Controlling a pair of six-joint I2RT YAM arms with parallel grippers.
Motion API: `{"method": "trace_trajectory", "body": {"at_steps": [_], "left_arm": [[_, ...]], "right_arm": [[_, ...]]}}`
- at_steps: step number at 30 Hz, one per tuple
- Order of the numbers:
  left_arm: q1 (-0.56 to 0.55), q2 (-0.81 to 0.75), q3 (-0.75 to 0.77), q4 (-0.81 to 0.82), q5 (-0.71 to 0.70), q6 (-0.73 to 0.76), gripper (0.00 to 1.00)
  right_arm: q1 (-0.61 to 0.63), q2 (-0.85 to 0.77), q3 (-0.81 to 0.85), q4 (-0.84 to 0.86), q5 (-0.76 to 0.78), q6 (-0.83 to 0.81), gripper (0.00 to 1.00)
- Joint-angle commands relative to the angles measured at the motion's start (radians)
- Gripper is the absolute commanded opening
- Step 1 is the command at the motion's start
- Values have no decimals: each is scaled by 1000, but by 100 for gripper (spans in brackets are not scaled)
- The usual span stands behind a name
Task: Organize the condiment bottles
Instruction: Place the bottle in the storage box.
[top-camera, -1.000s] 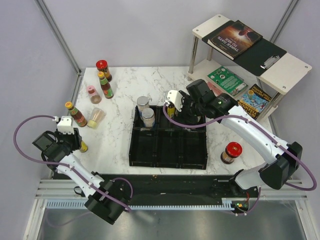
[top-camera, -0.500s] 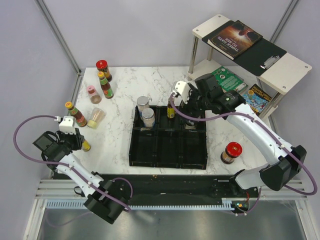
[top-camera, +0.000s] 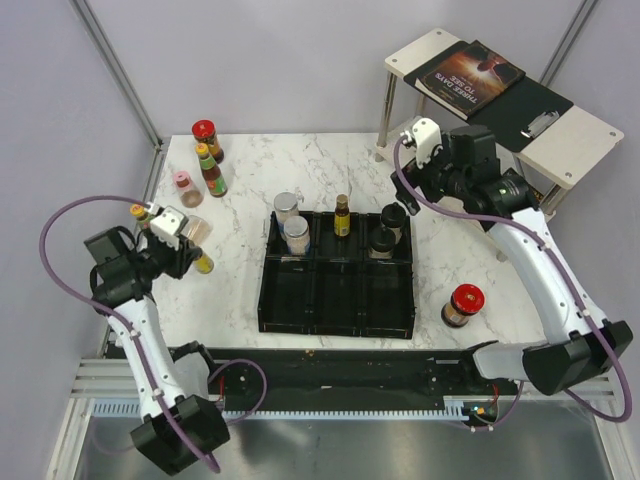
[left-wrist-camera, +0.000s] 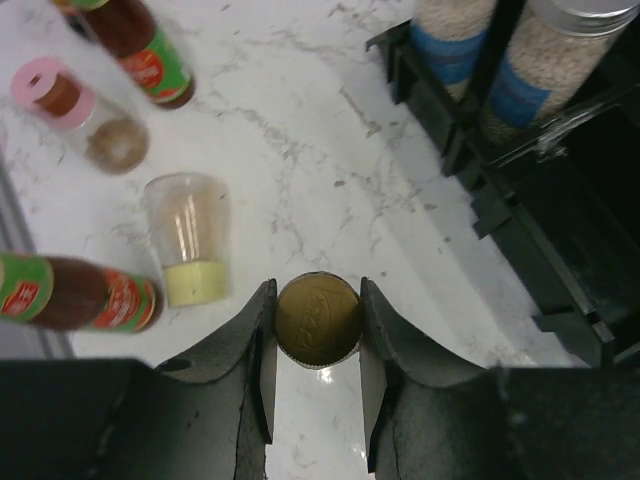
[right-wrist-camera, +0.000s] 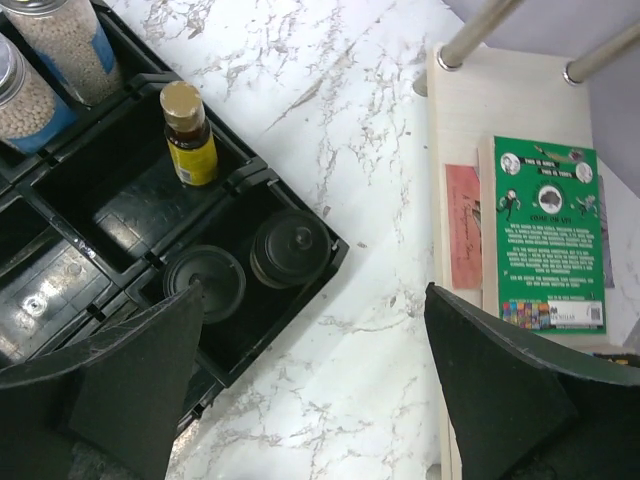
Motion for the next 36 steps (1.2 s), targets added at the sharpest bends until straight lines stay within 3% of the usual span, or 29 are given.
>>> {"method": "trace_trajectory", "body": {"at_steps": [1,11,19,27,36], "left_arm": [[-162,30,77,85,-58,-112,2],[-661,199,278,135,-276,-169,2],[-931,286,457,98,-281,-181,2],[-1105,372,533,79,-216,-187,2],[-1203,499,542,268,-229,-230,2]], "right_arm": [[-34,-110,-78,43,9,35,98],[-133,-331,-224,11,49,-3,98],[-185,-380,-327,32,46,27,98],[-277,-364,-333,43,12,49,98],[-361,-382,-372,42,-57,50,98]]}}
